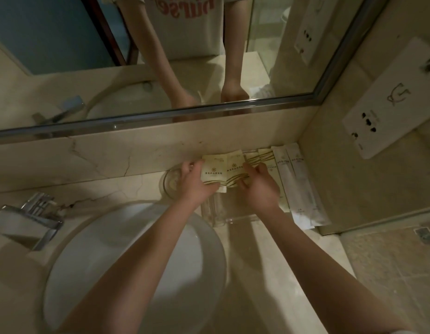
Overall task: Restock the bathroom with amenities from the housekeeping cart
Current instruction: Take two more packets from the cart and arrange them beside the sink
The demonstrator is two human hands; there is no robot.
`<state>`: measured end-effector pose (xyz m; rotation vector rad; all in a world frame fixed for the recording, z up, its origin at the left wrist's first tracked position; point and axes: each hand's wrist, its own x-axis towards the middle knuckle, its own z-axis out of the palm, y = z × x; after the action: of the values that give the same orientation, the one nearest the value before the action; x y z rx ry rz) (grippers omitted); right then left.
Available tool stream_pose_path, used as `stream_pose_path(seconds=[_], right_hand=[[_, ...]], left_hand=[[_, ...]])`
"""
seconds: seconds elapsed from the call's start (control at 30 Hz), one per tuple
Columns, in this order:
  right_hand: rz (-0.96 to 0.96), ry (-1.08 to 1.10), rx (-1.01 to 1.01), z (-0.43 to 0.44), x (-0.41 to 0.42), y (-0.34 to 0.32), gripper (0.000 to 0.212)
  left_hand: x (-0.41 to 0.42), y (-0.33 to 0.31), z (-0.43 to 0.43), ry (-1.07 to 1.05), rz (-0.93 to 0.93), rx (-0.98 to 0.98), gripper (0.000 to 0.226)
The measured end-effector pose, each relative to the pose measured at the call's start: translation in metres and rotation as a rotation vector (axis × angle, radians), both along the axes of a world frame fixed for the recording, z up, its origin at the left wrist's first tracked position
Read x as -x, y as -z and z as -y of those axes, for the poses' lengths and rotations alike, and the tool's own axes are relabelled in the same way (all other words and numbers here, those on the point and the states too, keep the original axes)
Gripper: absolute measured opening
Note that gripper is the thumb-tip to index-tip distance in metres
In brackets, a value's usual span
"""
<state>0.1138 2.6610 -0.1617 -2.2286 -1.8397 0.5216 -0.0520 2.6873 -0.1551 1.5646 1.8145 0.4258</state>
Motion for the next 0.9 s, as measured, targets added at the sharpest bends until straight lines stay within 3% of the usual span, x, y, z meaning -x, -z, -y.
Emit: stream_pose_path(seconds=[0.13, 0.43, 0.6, 0.8, 0.9], right_hand=[[0.1, -0.107, 0.035, 0.002, -0.004, 0.0, 0.052], [0.185, -0.076, 0.041, 0.003, -0.003, 0.002, 0.051], [0.165, -0.084, 0.024, 0.005, -0.005, -0.001, 0.054], [0.157, -0.306, 0.082, -0.005, -0.012, -0.004, 0.057], [0.172, -0.297, 0.093, -0.009, -0.012, -0.004, 0.055]], left_hand=[[0.005, 0.005, 0.007, 0.182, -0.059, 0.039, 0.074], [-0.005, 0.01, 0.002, 0.167, -0.247, -0.075, 0.063], [-0.004, 0.008, 0.007, 0.185, -0.27, -0.08, 0.074], [0.004, 0.005, 0.003, 0.279, -0.303, 0.007, 0.08], [0.003, 0.01, 0.0, 0.275, -0.301, 0.016, 0.078]])
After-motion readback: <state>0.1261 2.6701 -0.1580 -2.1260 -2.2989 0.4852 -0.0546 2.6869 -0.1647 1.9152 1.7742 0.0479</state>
